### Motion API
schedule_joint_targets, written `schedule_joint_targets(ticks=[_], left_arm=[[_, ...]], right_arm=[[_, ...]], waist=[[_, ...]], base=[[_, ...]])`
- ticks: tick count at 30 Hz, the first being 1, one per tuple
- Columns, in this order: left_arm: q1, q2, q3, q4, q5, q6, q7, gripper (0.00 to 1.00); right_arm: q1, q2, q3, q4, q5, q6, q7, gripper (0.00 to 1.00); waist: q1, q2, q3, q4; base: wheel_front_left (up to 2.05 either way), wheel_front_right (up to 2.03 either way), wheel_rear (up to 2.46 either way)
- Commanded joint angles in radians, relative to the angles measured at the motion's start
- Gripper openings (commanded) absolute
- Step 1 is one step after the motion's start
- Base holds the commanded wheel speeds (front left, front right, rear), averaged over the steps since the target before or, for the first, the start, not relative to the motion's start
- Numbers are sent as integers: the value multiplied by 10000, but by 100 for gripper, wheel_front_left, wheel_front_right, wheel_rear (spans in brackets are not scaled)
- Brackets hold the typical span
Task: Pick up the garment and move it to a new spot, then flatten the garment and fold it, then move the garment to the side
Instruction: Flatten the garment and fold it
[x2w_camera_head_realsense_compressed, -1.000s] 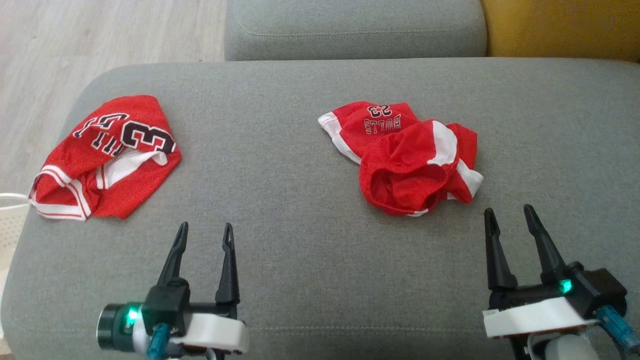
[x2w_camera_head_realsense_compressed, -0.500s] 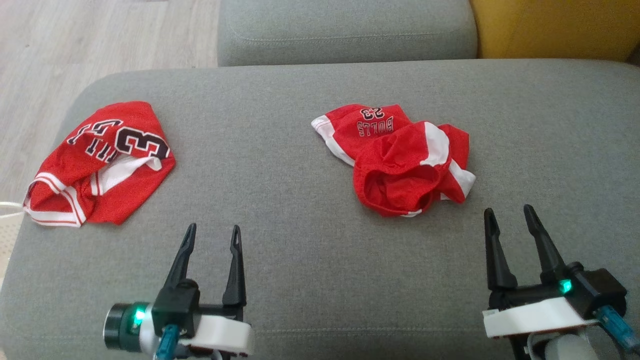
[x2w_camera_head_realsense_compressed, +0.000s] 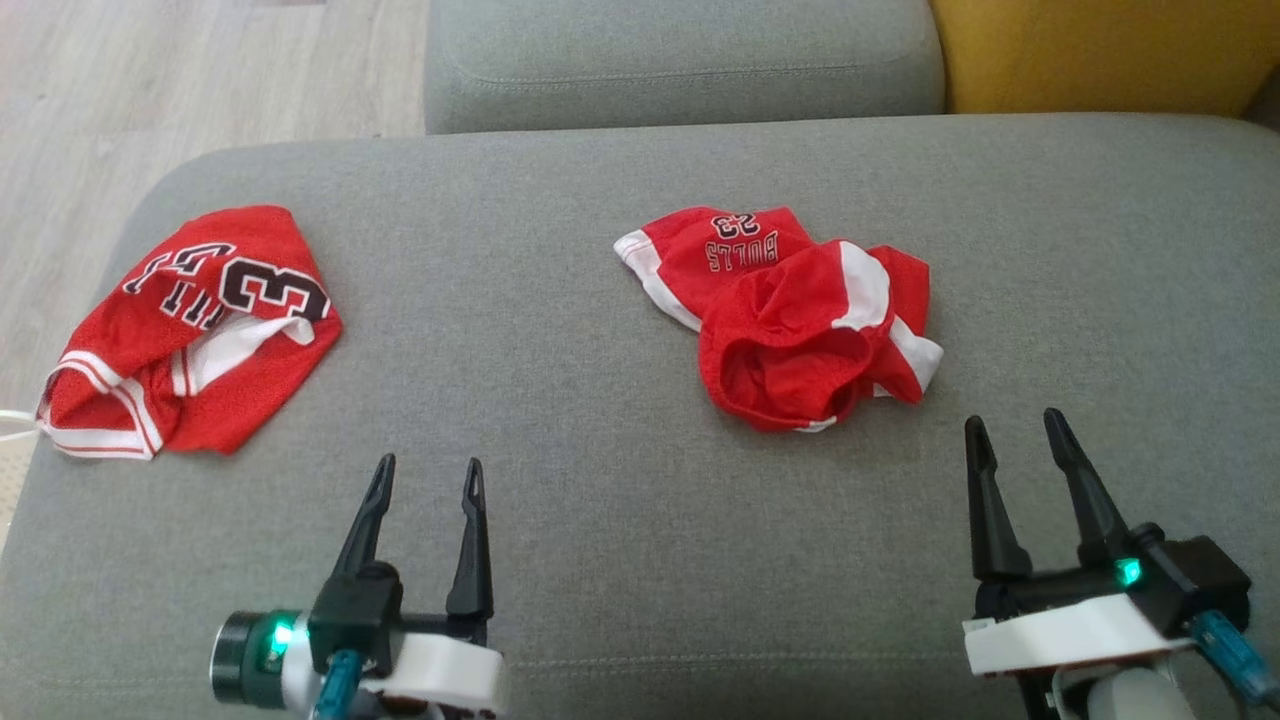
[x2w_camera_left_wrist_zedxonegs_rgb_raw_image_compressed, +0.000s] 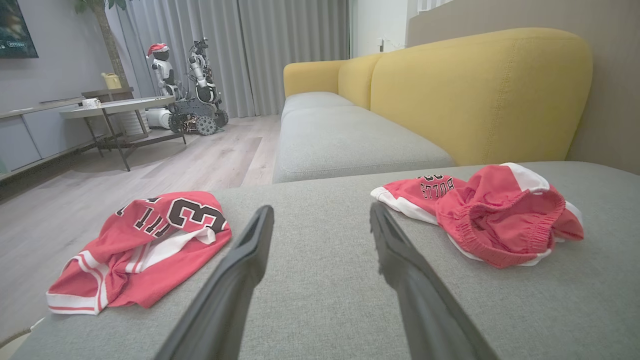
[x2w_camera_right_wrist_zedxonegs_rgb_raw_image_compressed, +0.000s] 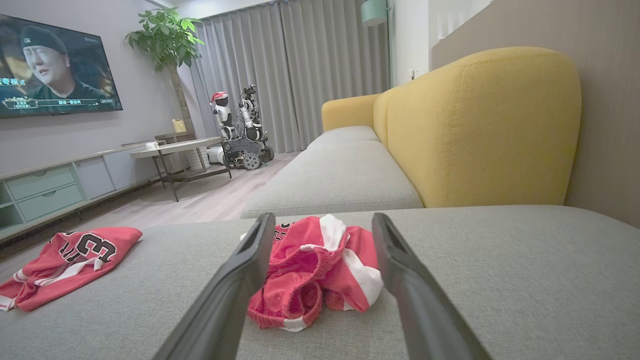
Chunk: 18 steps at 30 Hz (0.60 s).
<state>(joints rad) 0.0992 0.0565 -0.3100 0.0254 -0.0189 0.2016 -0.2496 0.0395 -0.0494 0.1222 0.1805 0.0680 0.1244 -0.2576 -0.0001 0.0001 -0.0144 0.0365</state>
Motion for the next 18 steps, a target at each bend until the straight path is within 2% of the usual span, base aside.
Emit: schedule_joint_targets(ticks=[1,6,9,10,18], left_arm=[[-472,-56,306,-204,-197,-109,-122,100],[-903,-59,96,16,-812,-616,-122,100],[-1373,-60,-340,236,-1388,-1124,-122,100],[-1373,-60,-340,236,-1388,-1124,-122,100],[-3242,-61,-1752,1522,-2879,-2332,-122,100]], right_arm=[[-337,-9,229,-410,54,63,-42,100],[-509,-9,176,-620,162,63,-42,100],[-702,-8,157,-840,195,63,-42,100],[-702,-8,157,-840,195,63,-42,100],[-1535,-8,245,-1690,221,63,-42,100]], waist=[[1,-1,36,-40],[1,-1,254,-270],[1,-1,474,-492],[1,-1,474,-492],[1,-1,1720,-1367]], base=[[0,0,0],[0,0,0],[0,0,0],[0,0,0],[0,0,0]])
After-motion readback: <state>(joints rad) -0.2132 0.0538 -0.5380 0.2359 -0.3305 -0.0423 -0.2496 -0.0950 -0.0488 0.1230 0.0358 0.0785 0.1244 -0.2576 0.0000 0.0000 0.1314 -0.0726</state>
